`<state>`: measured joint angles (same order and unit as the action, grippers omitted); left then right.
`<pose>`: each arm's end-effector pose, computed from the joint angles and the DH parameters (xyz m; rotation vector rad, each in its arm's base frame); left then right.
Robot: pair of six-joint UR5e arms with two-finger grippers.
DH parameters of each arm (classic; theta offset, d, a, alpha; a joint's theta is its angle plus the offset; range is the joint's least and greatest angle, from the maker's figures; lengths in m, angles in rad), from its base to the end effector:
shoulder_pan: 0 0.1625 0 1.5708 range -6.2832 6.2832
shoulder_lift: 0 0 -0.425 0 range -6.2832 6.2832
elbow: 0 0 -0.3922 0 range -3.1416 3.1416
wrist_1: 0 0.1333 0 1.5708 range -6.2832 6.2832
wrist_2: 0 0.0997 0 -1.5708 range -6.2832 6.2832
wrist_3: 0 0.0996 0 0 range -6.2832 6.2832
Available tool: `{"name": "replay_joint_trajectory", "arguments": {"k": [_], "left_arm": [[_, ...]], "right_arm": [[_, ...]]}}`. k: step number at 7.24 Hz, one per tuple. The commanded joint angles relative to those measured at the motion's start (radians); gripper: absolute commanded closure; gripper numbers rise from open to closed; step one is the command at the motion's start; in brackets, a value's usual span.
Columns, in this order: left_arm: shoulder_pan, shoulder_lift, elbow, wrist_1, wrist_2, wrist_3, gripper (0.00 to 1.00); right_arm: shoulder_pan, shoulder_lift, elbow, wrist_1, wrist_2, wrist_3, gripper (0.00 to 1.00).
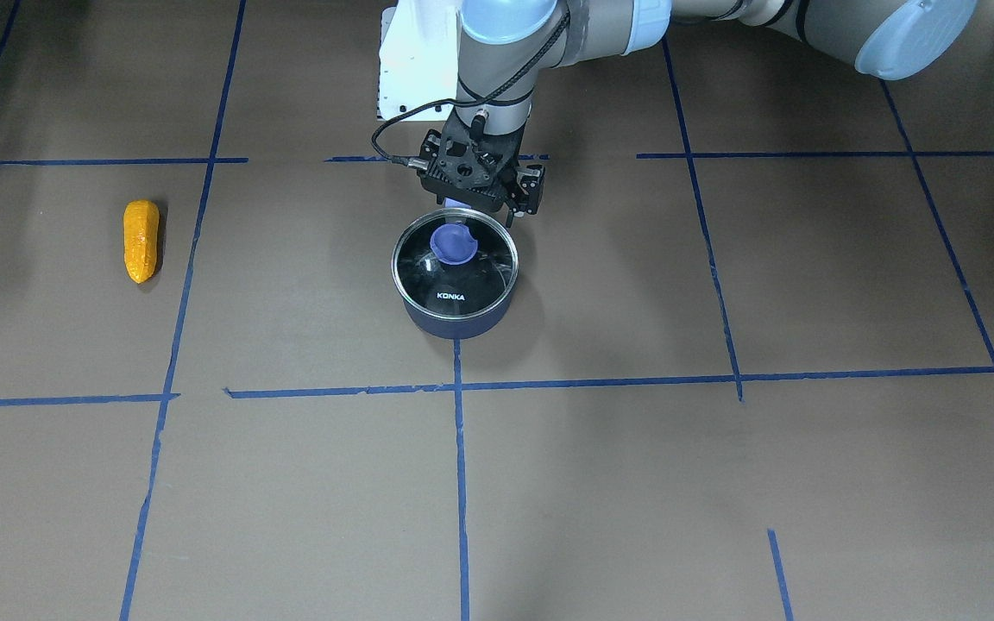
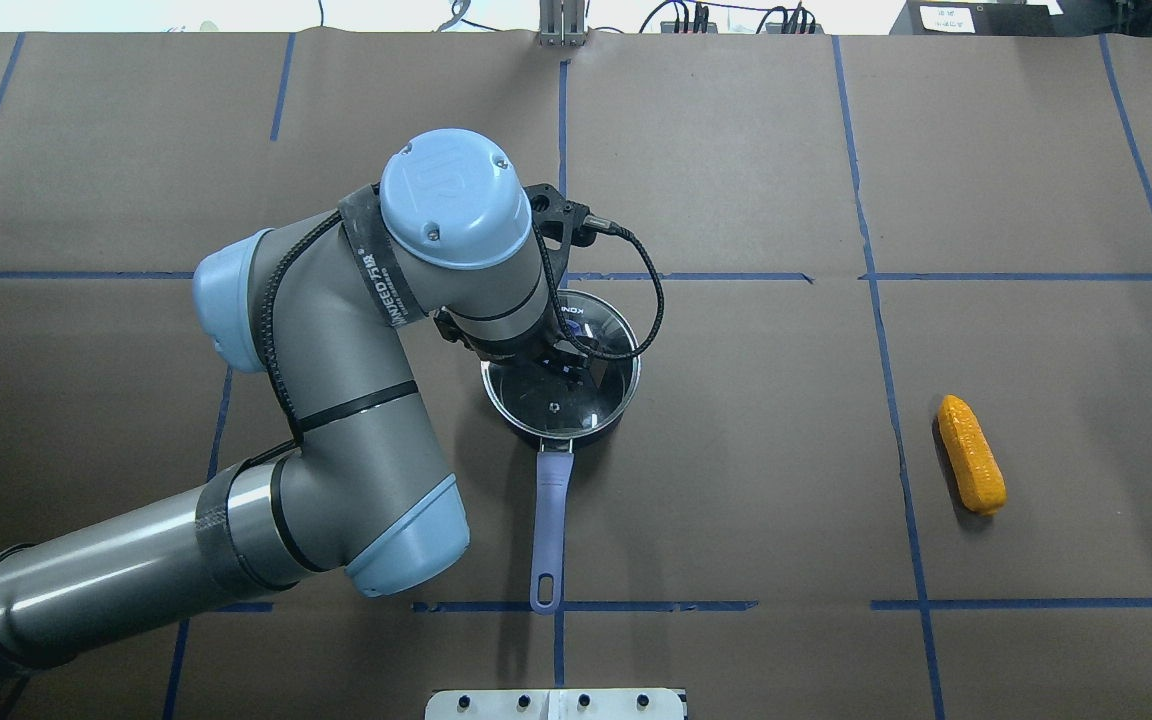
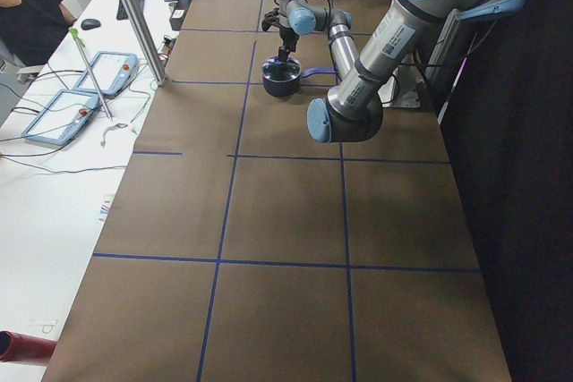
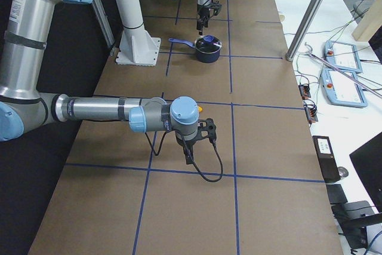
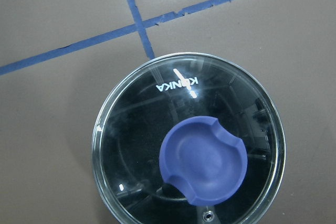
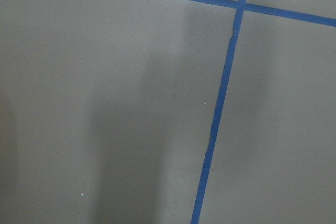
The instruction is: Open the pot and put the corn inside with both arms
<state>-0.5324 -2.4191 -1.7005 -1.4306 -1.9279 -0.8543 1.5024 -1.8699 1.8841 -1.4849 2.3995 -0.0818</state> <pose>0.5307 -0.4270 0.1066 0.2128 0.8718 0.3212 0.0343 -0.3761 0.6201 0.1000 -0.8285 -0.1829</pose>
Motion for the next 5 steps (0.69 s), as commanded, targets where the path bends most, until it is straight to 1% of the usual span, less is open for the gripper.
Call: {"name": "replay_joint_trajectory", "arguments": {"k": [1,3,5], "left_arm": [[0.0,-0.078,0.1,-0.001,0.0,0.011,0.02],[0.0,-0.089,0.154,-0.045,0.001,0.012,0.02],[0.0,-0.089,0.177,-0.053,0.003,0.015,0.02]], "right_arm": [[-0.002,0.0,0.0,0.0,0.001,-0.001,0.0],[-0.004,0.0,-0.003,0.0,0.001,-0.001,0.0],[-0.004,0.0,-0.003,0.0,0.001,-0.001,0.0]]}}
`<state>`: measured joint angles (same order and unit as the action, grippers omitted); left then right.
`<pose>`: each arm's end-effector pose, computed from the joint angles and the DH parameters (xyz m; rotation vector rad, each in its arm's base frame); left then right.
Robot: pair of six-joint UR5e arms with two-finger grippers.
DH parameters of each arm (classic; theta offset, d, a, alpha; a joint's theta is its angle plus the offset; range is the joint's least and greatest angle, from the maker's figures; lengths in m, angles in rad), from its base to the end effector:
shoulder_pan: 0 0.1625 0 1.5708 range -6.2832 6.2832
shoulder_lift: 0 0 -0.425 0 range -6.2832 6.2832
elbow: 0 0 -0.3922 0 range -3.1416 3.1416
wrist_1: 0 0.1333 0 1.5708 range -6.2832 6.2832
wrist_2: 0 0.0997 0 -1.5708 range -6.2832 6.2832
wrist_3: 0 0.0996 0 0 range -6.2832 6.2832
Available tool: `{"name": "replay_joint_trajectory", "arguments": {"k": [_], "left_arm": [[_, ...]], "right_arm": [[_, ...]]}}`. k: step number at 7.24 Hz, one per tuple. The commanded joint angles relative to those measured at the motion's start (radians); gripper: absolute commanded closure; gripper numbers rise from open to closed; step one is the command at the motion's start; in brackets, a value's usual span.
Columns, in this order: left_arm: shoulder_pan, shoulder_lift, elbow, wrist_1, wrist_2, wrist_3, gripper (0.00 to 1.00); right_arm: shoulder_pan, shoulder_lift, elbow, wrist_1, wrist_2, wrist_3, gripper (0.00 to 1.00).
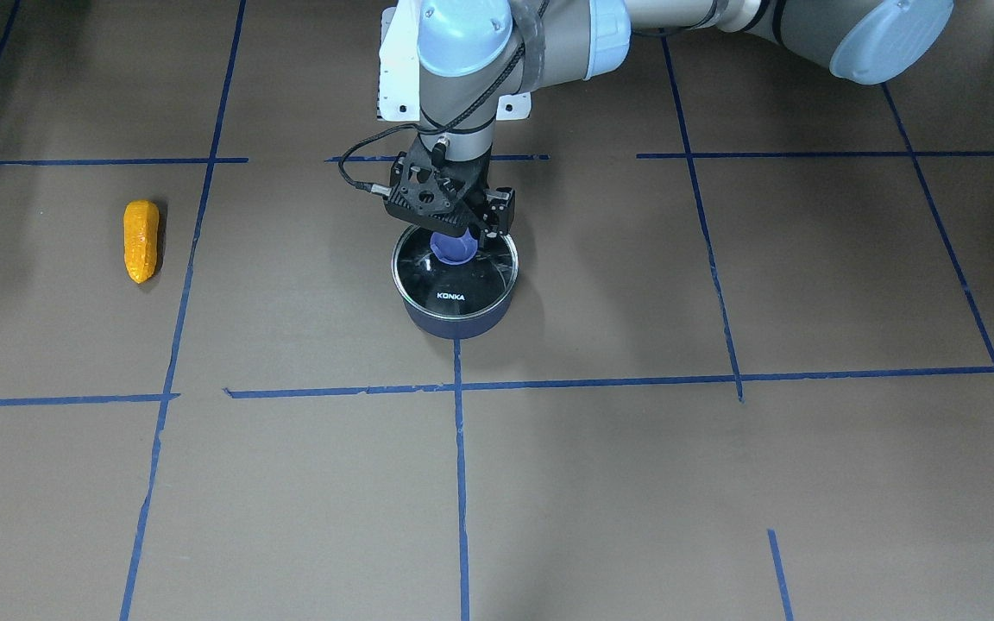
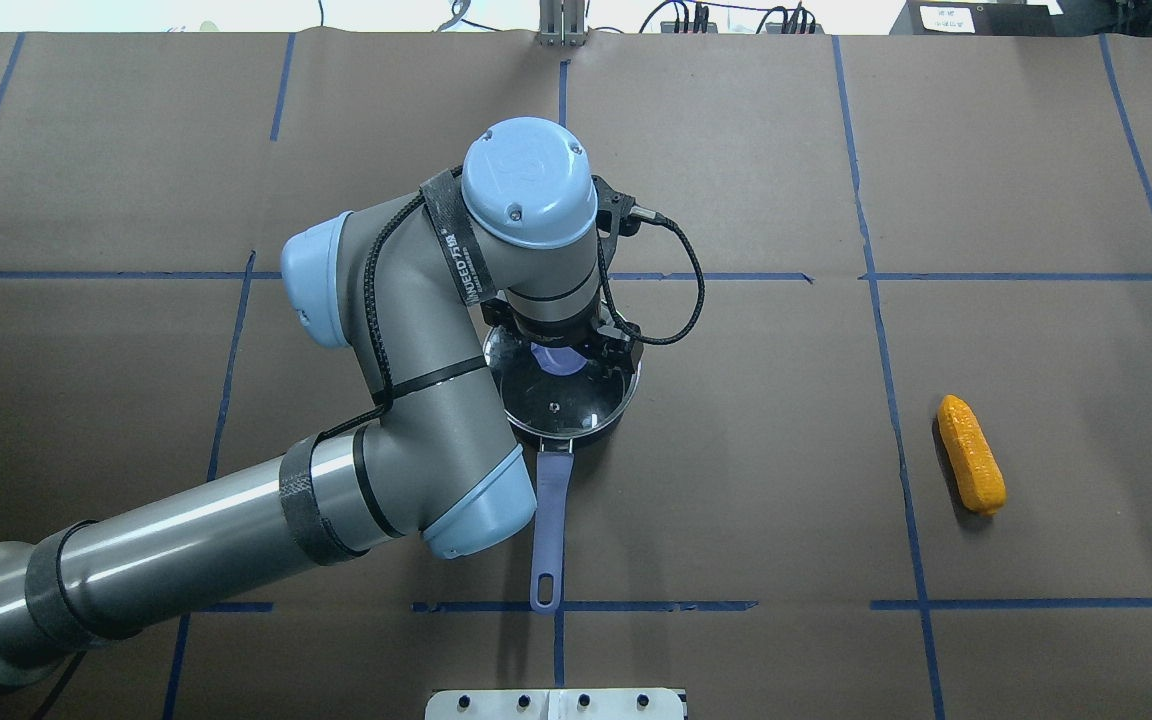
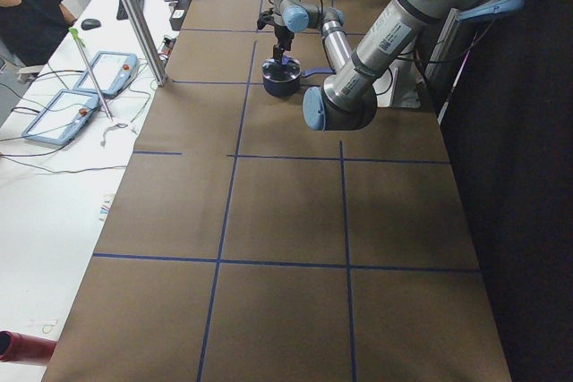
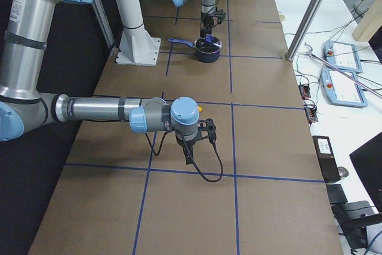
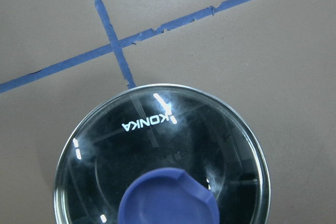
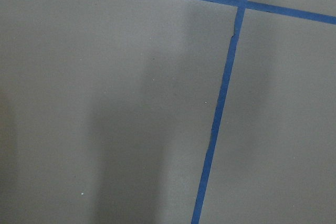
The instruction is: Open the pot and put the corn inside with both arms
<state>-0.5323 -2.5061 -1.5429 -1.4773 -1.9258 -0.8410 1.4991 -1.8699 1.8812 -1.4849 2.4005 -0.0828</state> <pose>0.5702 -0.4504 0.0974 0.2053 0.8511 0.3292 0.0330 -0.3760 0.6214 0.0963 -0.8297 -0.1857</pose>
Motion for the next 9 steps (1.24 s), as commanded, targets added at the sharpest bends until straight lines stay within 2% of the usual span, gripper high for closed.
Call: {"name": "replay_joint_trajectory", "arguments": {"k": [1,2,3,4,5,6,7,8,9], "left_arm": [[0.0,-0.002,0.02,-0.006,0.002,0.0,0.06],[0.0,0.0,0.021,-0.006,0.001,0.002,0.12],[0.0,0.0,0.021,-0.006,0.002,-0.001,0.31],[0.0,0.0,0.021,-0.006,0.002,-0.001,0.6],[0.0,0.0,0.021,-0.006,0.001,-0.003,0.84],[-0.002,-0.002,0.008,0.002,-0.004,-0.004,0.97],[-0.017,0.001,-0.041,0.012,-0.004,-0.004,1.0],[-0.072,0.042,-0.125,0.064,-0.056,-0.001,1.0],[-0.101,0.144,-0.213,0.071,-0.083,0.006,1.0]], "right_arm": [[-0.002,0.0,-0.002,0.0,0.0,0.0,0.0],[-0.002,0.0,-0.002,0.0,0.0,0.0,0.0],[-0.002,0.0,-0.002,0.0,0.0,0.0,0.0],[-0.002,0.0,-0.002,0.0,0.0,0.0,0.0],[-0.003,0.0,-0.002,0.0,0.0,0.0,0.0],[-0.005,0.0,-0.002,0.0,0.002,0.0,0.0],[-0.01,0.0,-0.004,0.0,0.011,0.0,0.0],[-0.01,0.003,-0.005,0.0,0.011,0.0,0.0],[-0.011,0.003,-0.008,0.0,0.011,0.001,0.0]]}}
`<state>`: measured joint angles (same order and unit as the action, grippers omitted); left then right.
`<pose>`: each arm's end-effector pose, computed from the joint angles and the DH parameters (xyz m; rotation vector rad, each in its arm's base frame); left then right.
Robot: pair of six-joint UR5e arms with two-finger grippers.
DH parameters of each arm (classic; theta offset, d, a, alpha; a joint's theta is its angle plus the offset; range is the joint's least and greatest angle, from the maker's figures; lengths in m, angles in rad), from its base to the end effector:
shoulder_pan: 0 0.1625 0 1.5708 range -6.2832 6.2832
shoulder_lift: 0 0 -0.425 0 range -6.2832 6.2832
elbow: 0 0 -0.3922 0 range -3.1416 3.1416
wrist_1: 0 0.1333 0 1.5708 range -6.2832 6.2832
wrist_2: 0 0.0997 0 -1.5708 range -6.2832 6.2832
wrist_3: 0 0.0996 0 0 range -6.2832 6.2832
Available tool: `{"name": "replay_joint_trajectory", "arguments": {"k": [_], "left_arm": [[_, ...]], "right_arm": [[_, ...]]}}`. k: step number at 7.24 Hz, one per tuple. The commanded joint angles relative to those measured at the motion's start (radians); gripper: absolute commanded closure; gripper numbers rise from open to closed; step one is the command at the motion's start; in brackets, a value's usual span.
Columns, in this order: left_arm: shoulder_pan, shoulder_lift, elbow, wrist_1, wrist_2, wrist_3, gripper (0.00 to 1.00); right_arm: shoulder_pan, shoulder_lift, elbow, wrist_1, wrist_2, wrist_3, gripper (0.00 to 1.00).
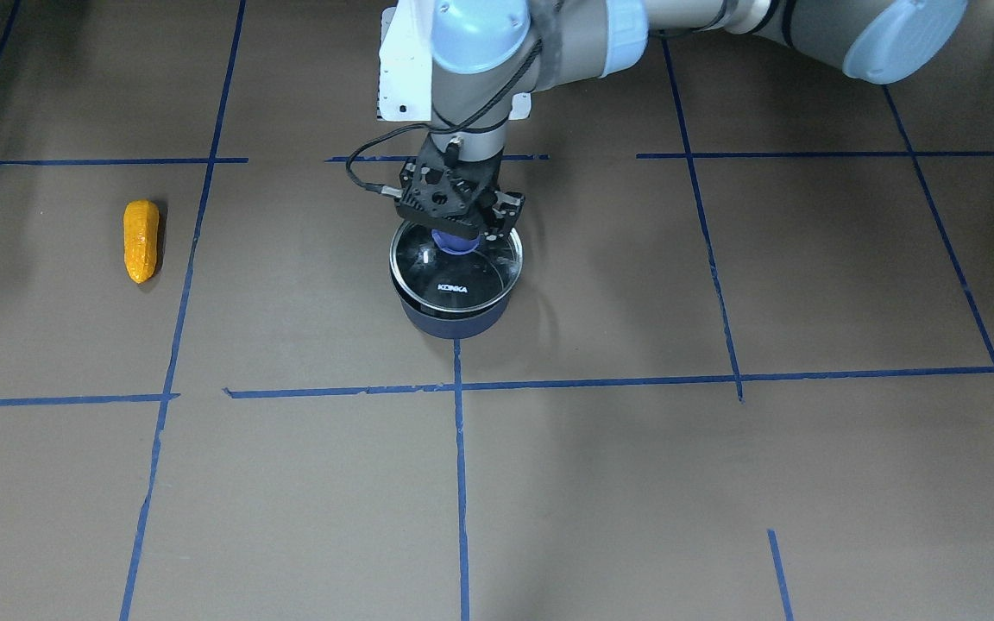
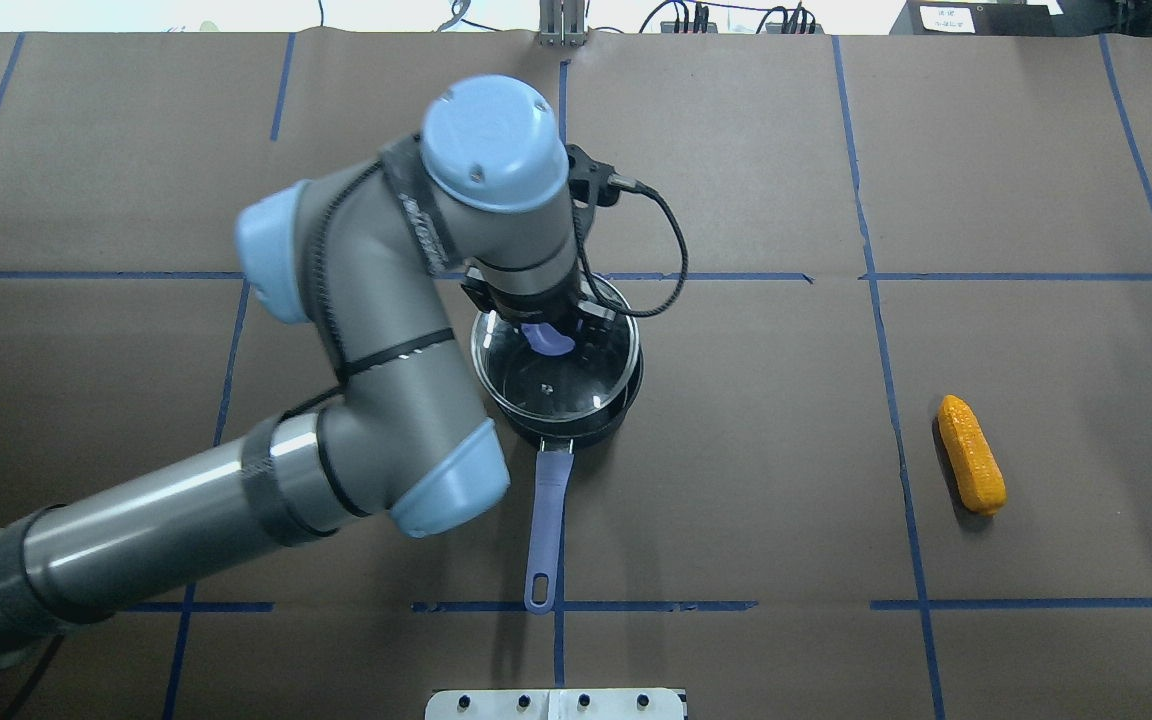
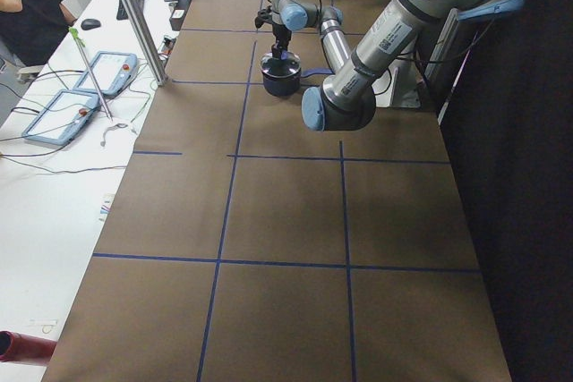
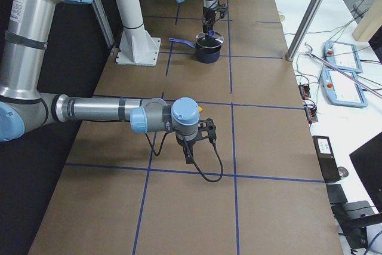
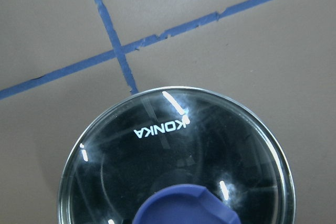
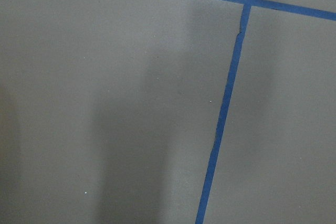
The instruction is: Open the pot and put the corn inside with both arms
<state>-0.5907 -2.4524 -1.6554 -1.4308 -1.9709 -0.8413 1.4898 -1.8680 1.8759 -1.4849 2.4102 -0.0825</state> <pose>0.5171 -0.4605 0.0989 0.2025 0.8772 0.2946 0.0288 -0.3768 0.6227 0.0890 -0.8400 -0.1930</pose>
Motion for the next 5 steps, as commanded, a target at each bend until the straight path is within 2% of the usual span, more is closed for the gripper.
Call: {"name": "replay_joint_trajectory", "arguments": {"k": [1,2,3,5], "left_arm": [[-0.063,0.215,-0.2,0.026,-0.039,0.128,1.0],[-0.073,0.319,-0.242,0.011,-0.043,0.166,1.0],[-0.074,0.399,-0.239,-0.043,-0.043,0.166,1.0],[-0.074,0.482,-0.208,-0.138,-0.077,0.165,0.99]], "right_arm": [[-0.008,0.003,-0.003,0.0,0.003,0.003,0.0],[-0.009,0.004,-0.003,0.002,0.003,0.004,0.0],[-0.011,0.004,-0.003,0.003,0.003,0.004,0.0],[-0.025,0.007,-0.003,0.003,0.007,0.004,0.0]]}}
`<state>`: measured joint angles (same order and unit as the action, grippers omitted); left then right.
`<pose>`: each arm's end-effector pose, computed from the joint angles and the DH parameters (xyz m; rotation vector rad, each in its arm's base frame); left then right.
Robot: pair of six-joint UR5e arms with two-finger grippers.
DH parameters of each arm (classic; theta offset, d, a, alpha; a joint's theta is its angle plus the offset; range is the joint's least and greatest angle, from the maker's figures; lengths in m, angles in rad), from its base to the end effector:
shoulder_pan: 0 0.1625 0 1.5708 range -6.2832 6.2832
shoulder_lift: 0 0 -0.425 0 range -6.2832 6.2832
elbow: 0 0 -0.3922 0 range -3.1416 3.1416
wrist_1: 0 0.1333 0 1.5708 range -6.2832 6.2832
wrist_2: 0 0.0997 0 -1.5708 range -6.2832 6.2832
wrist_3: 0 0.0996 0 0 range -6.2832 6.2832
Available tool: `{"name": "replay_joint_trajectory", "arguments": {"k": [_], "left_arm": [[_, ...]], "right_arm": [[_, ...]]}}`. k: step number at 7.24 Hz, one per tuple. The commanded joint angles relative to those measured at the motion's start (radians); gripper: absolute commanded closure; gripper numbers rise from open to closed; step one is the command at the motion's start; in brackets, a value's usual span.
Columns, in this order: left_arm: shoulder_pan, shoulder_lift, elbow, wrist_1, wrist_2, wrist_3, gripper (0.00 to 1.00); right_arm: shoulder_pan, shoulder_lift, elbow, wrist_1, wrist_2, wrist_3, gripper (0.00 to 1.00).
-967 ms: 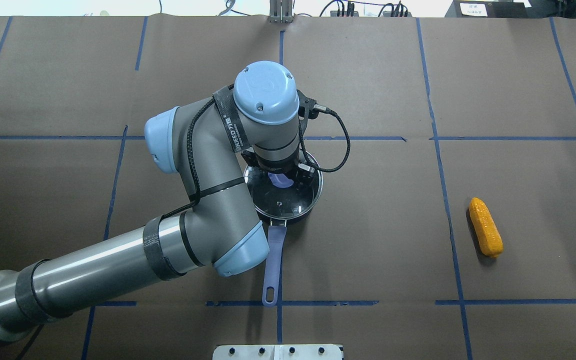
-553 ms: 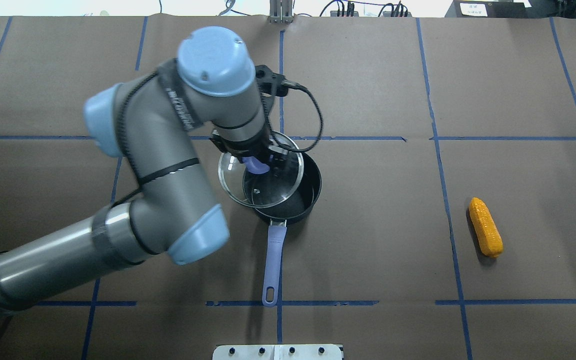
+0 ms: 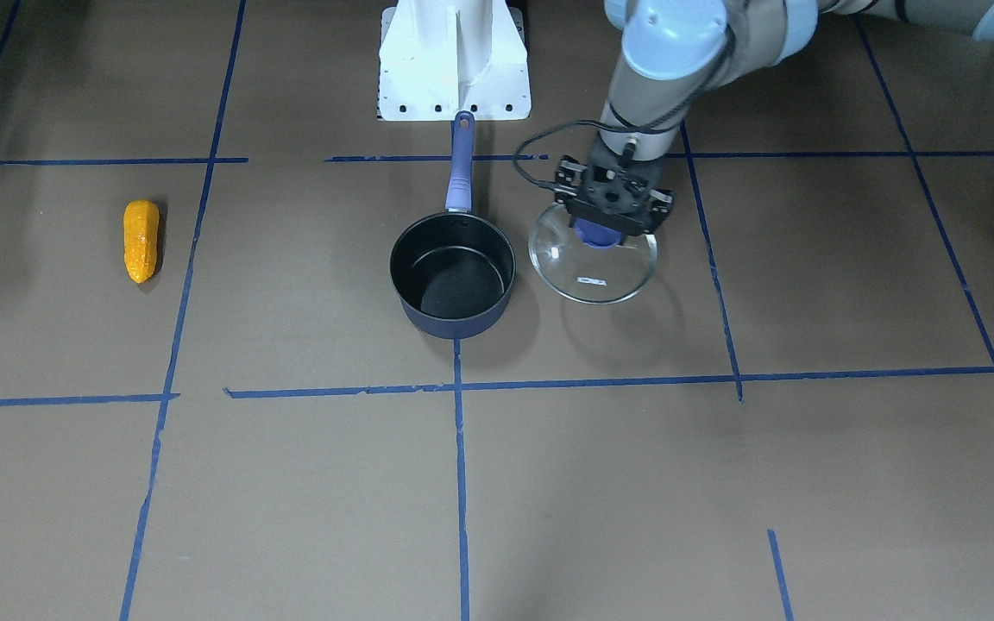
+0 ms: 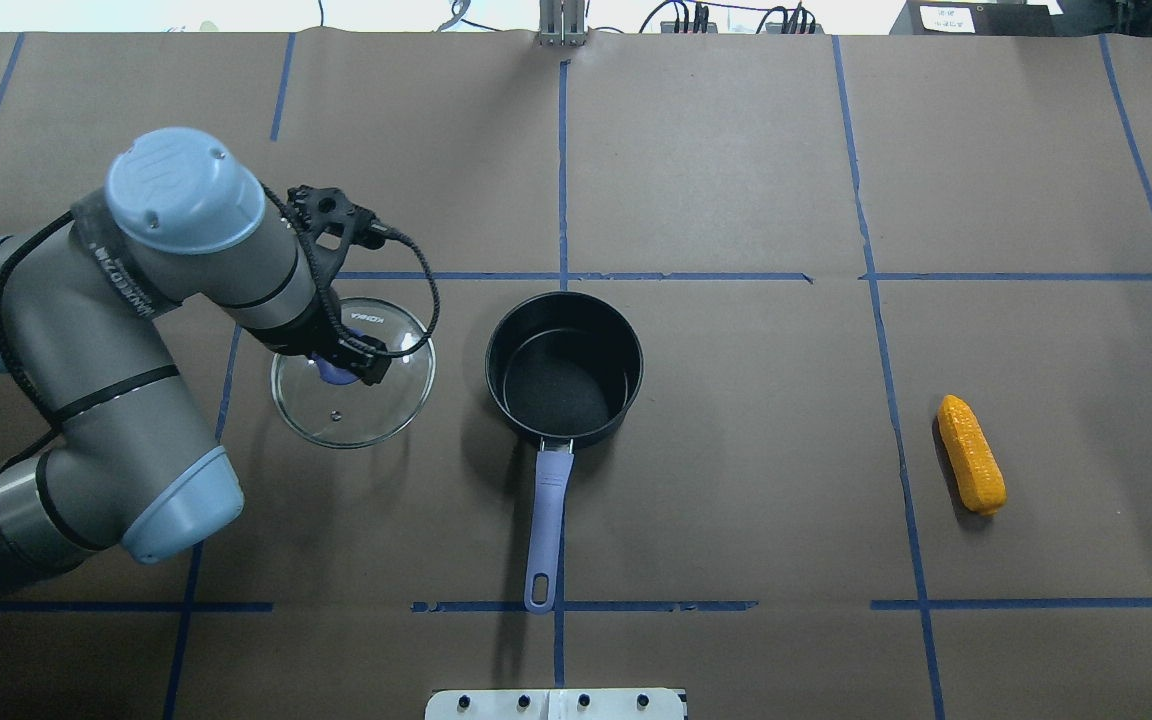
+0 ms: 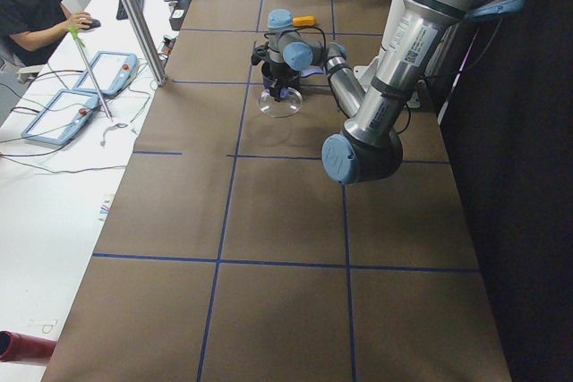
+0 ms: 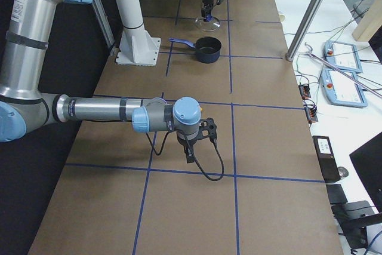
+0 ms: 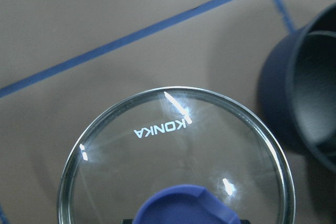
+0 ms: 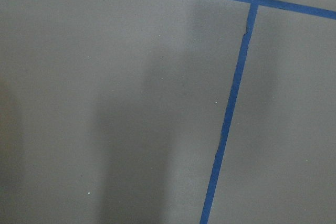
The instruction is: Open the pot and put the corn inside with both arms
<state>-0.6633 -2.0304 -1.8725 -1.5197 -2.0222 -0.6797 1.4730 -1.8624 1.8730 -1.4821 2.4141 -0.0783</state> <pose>0.4226 -0.4442 0.2758 0.1823 0.8047 0.3750 0.0219 -0.3797 0.6214 0.0853 -0.8450 -0.2073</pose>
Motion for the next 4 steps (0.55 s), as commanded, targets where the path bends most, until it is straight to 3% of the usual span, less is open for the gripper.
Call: {"name": "replay_joint_trajectory", "arguments": {"k": [1,3,4], "left_arm": [[-0.006,0.084,0.013,-0.059,-0.053,0.005,0.98],[-0.007,0.085,0.061,-0.062,-0.056,-0.003,0.92],[-0.006,0.084,0.07,-0.062,-0.058,-0.004,0.81]], "right_arm": [[-0.014,0.005,0.0,0.0,0.011,0.002,0.0],[-0.033,0.006,0.0,0.0,0.02,0.002,0.0],[-0.046,0.012,0.0,0.002,0.02,0.008,0.0]]}}
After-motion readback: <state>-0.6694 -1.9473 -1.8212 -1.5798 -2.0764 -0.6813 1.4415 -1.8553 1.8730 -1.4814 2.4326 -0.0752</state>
